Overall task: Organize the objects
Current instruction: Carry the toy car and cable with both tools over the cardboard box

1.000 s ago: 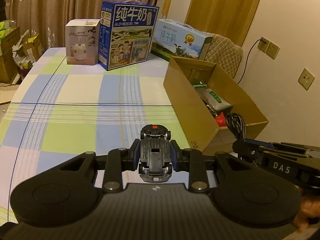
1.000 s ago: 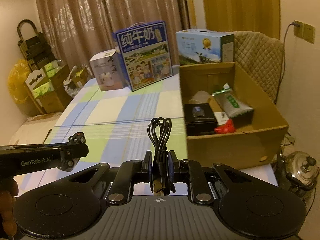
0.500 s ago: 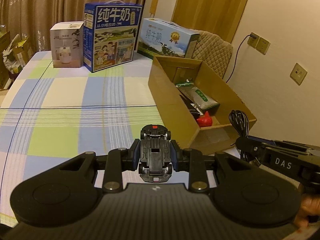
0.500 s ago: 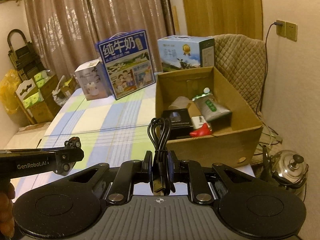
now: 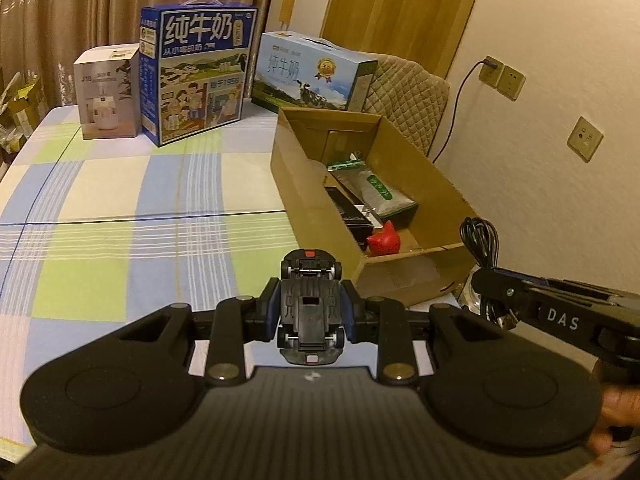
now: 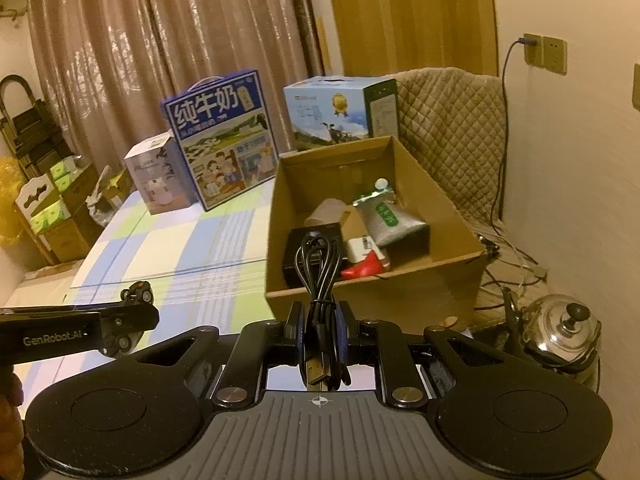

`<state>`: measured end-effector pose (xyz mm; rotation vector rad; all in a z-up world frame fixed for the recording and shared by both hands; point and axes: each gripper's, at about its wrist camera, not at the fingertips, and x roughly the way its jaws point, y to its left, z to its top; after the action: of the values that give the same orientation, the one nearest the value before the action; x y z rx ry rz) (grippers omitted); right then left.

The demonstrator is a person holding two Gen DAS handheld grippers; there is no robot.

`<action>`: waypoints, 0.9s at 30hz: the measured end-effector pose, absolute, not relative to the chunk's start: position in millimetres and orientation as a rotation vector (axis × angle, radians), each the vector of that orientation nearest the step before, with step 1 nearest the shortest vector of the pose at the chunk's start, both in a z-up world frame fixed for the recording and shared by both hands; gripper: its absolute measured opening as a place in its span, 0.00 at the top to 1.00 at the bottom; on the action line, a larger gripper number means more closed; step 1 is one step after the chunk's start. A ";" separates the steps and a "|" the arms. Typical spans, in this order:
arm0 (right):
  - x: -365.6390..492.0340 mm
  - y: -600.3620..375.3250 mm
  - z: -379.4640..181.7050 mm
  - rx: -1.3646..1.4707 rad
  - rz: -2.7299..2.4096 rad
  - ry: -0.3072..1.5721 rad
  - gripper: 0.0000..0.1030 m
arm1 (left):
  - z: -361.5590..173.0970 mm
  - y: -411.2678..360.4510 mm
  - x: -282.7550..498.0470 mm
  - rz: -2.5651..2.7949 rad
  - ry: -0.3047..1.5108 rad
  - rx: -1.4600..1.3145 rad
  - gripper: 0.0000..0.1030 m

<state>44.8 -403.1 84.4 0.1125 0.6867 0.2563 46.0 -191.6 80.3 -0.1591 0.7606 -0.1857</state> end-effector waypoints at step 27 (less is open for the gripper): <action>70.3 -453.1 98.6 0.115 0.218 0.649 0.88 | 97.4 -246.5 83.8 -0.251 0.740 -0.133 0.75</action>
<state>70.3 -453.1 98.6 0.1146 0.6494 0.2176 83.8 -246.5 97.4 -0.1329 0.7404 -0.2510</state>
